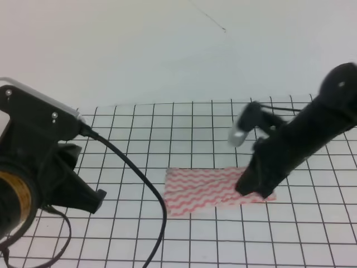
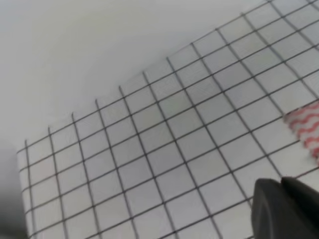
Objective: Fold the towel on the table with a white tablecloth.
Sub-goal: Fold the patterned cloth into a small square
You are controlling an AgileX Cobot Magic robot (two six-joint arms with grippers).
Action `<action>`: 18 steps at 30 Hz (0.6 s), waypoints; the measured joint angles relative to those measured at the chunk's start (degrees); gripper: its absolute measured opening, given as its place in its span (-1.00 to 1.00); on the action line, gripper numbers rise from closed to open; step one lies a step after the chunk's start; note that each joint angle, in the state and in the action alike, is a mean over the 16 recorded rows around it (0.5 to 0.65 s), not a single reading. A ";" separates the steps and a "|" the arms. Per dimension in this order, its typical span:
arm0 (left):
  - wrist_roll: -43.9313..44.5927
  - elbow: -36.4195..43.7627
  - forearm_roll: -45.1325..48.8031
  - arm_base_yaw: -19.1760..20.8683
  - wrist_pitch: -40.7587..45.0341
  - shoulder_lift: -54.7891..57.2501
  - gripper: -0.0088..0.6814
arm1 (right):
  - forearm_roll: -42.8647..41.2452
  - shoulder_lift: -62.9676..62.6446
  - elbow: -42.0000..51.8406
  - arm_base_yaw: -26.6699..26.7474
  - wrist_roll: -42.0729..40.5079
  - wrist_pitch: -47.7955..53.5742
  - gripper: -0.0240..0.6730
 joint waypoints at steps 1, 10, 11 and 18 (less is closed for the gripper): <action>-0.56 0.00 0.24 0.09 0.71 0.00 -0.98 | -0.77 0.06 -0.07 1.44 -0.89 -0.34 -0.77; -4.59 0.00 2.65 1.73 6.36 -0.48 -0.98 | -9.50 0.49 -0.16 13.88 -4.67 -10.61 -0.63; -4.79 0.01 2.83 2.06 6.64 -0.71 -0.98 | -10.45 0.66 -0.15 14.96 -4.73 -11.82 -0.59; -0.81 -0.01 -0.87 5.14 4.61 -3.19 -0.98 | -13.45 2.89 -0.17 18.47 -4.97 -17.29 -0.32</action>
